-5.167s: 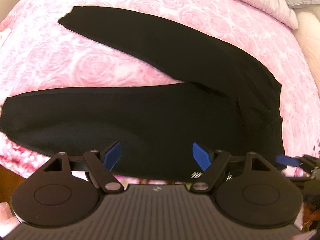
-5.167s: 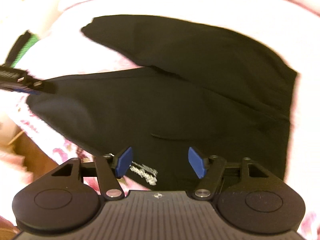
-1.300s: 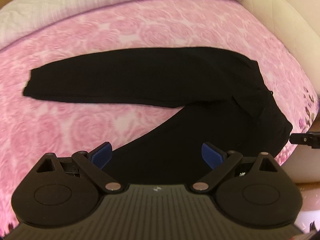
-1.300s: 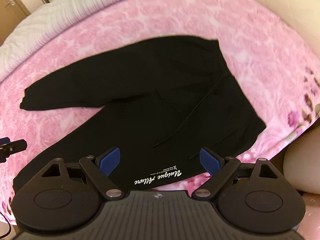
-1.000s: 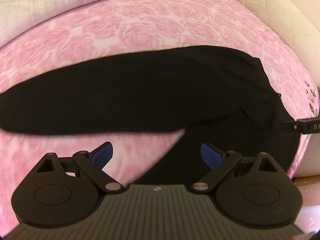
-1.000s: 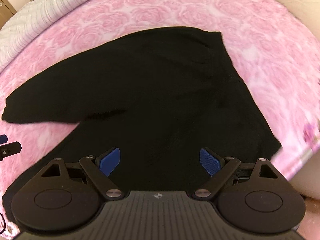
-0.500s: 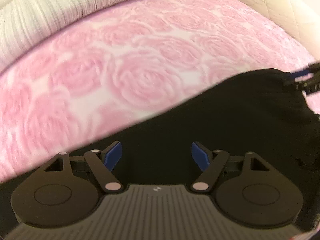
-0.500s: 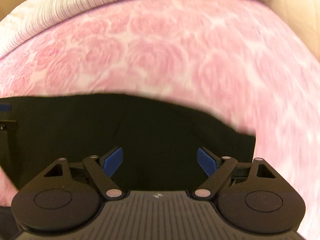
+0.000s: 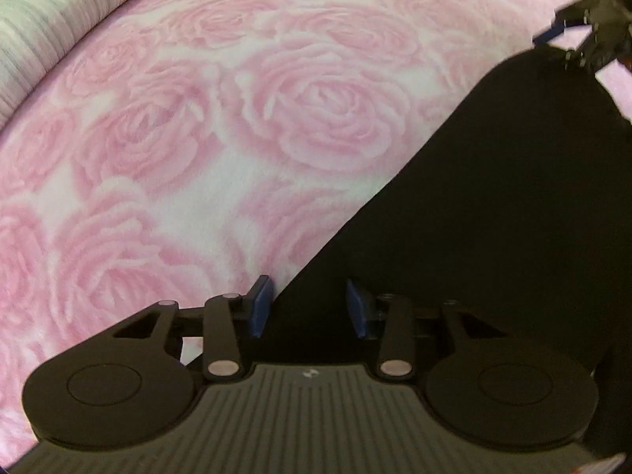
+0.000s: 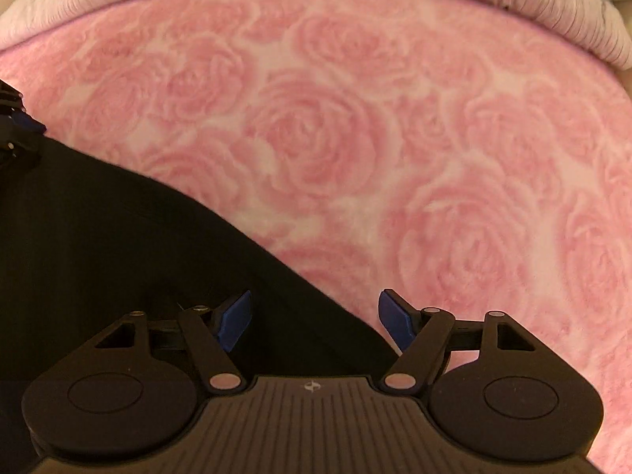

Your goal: Fold clothes

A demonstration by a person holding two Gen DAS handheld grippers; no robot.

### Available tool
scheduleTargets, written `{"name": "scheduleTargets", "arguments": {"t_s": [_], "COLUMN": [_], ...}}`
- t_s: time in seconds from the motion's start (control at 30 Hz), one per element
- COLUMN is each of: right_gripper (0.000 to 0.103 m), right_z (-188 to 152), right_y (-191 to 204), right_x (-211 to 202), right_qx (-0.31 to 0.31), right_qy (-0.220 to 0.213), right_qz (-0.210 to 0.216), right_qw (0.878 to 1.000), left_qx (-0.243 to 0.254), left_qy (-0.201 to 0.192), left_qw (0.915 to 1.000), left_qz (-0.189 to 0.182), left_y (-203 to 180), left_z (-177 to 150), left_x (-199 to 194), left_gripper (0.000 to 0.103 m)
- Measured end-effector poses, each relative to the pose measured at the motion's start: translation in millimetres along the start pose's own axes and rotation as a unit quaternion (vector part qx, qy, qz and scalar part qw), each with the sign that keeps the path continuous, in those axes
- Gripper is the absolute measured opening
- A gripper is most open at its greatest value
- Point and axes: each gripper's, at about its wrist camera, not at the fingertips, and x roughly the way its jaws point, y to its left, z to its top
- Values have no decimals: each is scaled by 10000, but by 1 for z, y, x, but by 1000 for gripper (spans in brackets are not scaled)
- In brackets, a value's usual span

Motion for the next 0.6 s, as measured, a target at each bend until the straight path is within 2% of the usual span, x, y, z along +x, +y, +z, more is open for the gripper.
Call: {"name": "scheduleTargets", "arguments": {"t_s": [0.03, 0.07, 0.1, 0.17, 0.33, 0.47, 0.6], "right_gripper": [67, 48, 24, 6, 3, 3, 0], "right_z": [-2, -4, -6, -11, -28, -62, -121], "right_y": [1, 3, 5, 8, 33, 76, 125], "right_x": [2, 4, 5, -1, -48, -116, -169], "right_qx": [-7, -13, -12, 87, 16, -235, -352], "right_qy": [58, 115, 145, 56, -516, -1105, -1245], "right_qz": [-10, -18, -12, -60, -686, -1105, -1388], "right_qw": [10000, 9999, 9999, 9999, 9963, 9874, 9818], "left_qx": [-23, -46, -69, -115, -249, -626, -1235], "left_qy": [-38, -75, -113, -188, -386, -658, -442], "left_qw": [10000, 9999, 9999, 9996, 9985, 9956, 9912], "left_qz": [30, 60, 89, 149, 286, 226, -156], "left_y": [-2, -3, -5, -8, -18, -55, -111], "left_z": [-3, -6, -10, -16, -35, -84, -144], "left_x": [-4, -9, -13, -22, -49, -133, -186], "left_gripper": [26, 7, 2, 1, 1, 1, 1]}}
